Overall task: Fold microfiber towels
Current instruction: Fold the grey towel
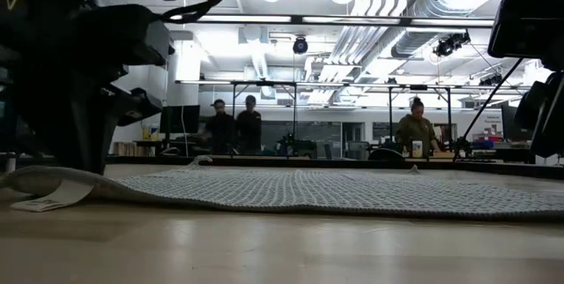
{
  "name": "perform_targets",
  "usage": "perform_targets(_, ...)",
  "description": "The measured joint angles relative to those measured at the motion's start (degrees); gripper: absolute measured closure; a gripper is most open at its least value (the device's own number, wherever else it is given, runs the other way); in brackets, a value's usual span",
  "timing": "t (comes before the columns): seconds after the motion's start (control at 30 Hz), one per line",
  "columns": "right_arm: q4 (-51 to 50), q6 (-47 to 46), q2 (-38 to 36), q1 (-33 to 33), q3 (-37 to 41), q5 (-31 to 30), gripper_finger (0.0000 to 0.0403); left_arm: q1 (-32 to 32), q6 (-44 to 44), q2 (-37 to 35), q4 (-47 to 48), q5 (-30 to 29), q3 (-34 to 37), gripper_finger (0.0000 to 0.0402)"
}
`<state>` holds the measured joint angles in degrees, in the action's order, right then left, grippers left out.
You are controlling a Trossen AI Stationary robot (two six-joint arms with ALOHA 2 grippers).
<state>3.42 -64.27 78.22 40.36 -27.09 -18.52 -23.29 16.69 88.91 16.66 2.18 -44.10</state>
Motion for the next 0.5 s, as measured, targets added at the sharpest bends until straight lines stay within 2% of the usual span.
perform_targets(0.33,-0.37,0.47,0.00,0.00,0.00,-1.01,0.0319,-0.12,1.60,2.66,-5.06,4.89,-0.01,0.0343)
perform_targets(0.5,-0.36,1.40,0.00,0.00,0.00,-1.05,0.0326,-1.29,1.61,2.80,-5.60,4.95,0.03,0.0343)
